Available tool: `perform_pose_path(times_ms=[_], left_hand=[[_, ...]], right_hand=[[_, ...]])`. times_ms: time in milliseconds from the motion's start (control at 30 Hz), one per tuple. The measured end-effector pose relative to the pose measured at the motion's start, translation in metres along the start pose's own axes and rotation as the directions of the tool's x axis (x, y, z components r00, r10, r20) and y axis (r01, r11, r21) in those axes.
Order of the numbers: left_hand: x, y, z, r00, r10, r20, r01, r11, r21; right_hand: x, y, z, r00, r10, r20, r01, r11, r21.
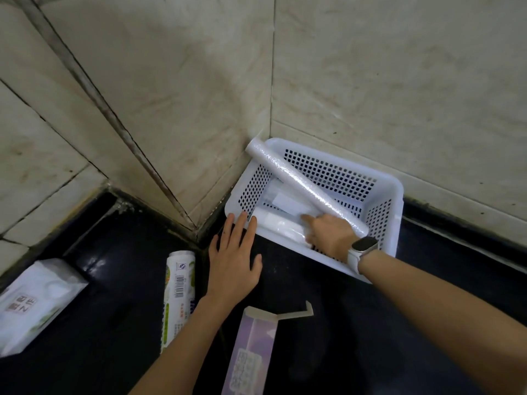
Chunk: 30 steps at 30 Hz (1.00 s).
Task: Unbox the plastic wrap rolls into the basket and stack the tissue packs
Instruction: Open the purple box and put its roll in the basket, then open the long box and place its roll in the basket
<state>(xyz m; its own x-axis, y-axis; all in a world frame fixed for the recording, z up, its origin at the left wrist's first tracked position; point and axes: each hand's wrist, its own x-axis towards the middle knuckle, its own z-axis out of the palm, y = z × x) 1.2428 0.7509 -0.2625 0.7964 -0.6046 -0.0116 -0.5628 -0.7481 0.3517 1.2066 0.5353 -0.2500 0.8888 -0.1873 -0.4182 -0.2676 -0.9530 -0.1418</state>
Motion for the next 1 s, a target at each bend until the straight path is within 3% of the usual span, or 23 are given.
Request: perform_pose_path(times_ms=[67,167,267,333,433,533,633,733,833,933,1000], left_hand=[[0.0,-0.001,-0.004,1.0,0.004,0.025,-0.003,1.0,-0.021],[-0.004,0.0,-0.017,1.0,-0.029,0.002,0.029,0.988,-0.149],[-0.028,-0.006,-0.028,0.975,-0.204,-0.089,0.173,0.945,-0.277],[-0.054,-0.018,-0.029,0.921,-0.38,-0.081,0.35,0.902,-0.252],[-0.09,-0.039,-0.024,0.784,-0.619,0.049,0.616,0.764,-0.195],[-0.111,-0.05,-0.015,0.717,-0.676,0.168,0.697,0.698,-0.164],[-0.117,-0.055,-0.013,0.716,-0.668,0.203,0.697,0.665,-0.269],[-0.123,-0.057,-0.018,0.808,-0.554,0.202,0.581,0.69,-0.431],[-0.132,-0.052,-0.029,0.934,-0.311,0.177,0.356,0.754,-0.552],[-0.136,-0.042,-0.039,0.975,-0.101,0.197,0.195,0.814,-0.548],[-0.133,-0.037,-0.043,0.986,0.003,0.168,0.077,0.883,-0.463]], right_hand=[[-0.005,-0.004,-0.006,0.999,0.007,-0.033,-0.009,0.998,-0.065],[-0.02,-0.014,-0.015,0.986,-0.011,-0.166,0.01,1.0,-0.007],[-0.045,-0.035,-0.015,0.91,-0.119,-0.397,0.195,0.968,0.156],[-0.064,-0.055,-0.008,0.854,-0.163,-0.494,0.319,0.914,0.251],[-0.085,-0.079,0.011,0.855,-0.198,-0.479,0.381,0.866,0.323],[-0.095,-0.094,0.031,0.896,-0.226,-0.382,0.368,0.858,0.358],[-0.101,-0.104,0.044,0.919,-0.227,-0.321,0.346,0.856,0.385],[-0.102,-0.108,0.045,0.926,-0.151,-0.346,0.312,0.821,0.477],[-0.099,-0.112,0.034,0.938,-0.021,-0.346,0.271,0.667,0.694],[-0.096,-0.115,0.02,0.976,-0.021,-0.218,0.203,0.466,0.861],[-0.097,-0.114,0.014,0.983,-0.051,-0.177,0.181,0.435,0.882]])
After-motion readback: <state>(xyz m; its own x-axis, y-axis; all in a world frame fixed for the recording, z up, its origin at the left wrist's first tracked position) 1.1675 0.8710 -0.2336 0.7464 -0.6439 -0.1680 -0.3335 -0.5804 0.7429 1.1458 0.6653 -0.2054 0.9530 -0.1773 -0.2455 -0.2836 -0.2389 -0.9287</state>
